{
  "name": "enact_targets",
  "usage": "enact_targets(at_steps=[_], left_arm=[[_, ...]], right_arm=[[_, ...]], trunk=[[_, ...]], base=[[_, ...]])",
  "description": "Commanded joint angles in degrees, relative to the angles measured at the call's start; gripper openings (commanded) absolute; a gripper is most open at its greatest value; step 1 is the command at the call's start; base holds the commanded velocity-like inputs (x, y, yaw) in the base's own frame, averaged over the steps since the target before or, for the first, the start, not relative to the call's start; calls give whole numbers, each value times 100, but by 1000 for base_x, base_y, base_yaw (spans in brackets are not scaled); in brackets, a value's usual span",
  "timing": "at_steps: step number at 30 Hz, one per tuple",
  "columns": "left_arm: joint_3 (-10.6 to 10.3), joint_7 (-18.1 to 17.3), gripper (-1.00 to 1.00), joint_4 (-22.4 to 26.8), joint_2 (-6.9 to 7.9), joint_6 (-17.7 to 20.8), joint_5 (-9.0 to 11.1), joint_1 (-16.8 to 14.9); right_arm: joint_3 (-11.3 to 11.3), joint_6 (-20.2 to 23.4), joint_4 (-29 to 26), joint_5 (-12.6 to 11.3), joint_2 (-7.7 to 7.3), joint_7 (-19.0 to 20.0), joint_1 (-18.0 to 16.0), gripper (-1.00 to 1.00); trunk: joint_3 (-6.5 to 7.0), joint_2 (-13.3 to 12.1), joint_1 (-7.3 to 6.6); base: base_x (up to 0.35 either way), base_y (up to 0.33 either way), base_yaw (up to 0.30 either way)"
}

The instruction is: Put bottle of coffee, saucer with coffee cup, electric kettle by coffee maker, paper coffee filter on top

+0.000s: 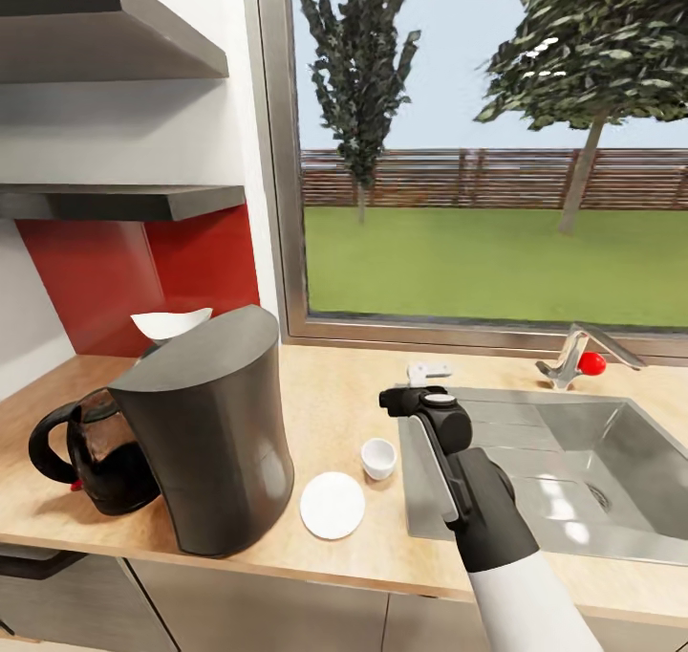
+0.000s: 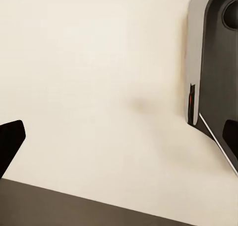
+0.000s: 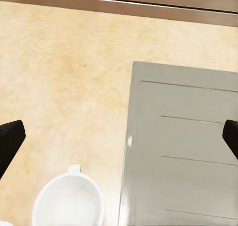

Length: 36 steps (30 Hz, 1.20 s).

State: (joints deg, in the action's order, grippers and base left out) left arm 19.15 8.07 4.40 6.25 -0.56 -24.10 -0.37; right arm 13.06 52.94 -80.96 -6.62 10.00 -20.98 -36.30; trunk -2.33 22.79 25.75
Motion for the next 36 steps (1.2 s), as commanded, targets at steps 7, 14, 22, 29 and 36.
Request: enact_targets(at_steps=[7, 14, 22, 29, 36], left_arm=[[39, 11, 100, 0, -7, -6, -60, -7], [28, 11, 100, 0, -10, -6, -60, -7], [27, 11, 100, -5, -10, -6, -60, -7], [27, 11, 100, -9, -10, -6, -60, -7], [27, 11, 100, -9, -10, -6, -60, -7]], right_arm=[[-1, 15, 537, -59, 0, -55, -4, 100], [-5, 15, 784, -59, 0, -55, -1, 100], [-5, 7, 1224, -62, 0, -52, 0, 100], [-6, 6, 1335, -59, 0, -55, 0, 100], [-6, 5, 1583, -67, -21, -55, 0, 100]], trunk=[[-13, 13, 4], [-13, 13, 4], [-13, 13, 4], [-13, 13, 4], [-13, 13, 4]], base=[[0, 0, 0], [0, 0, 0], [0, 0, 0], [0, 0, 0], [0, 0, 0]])
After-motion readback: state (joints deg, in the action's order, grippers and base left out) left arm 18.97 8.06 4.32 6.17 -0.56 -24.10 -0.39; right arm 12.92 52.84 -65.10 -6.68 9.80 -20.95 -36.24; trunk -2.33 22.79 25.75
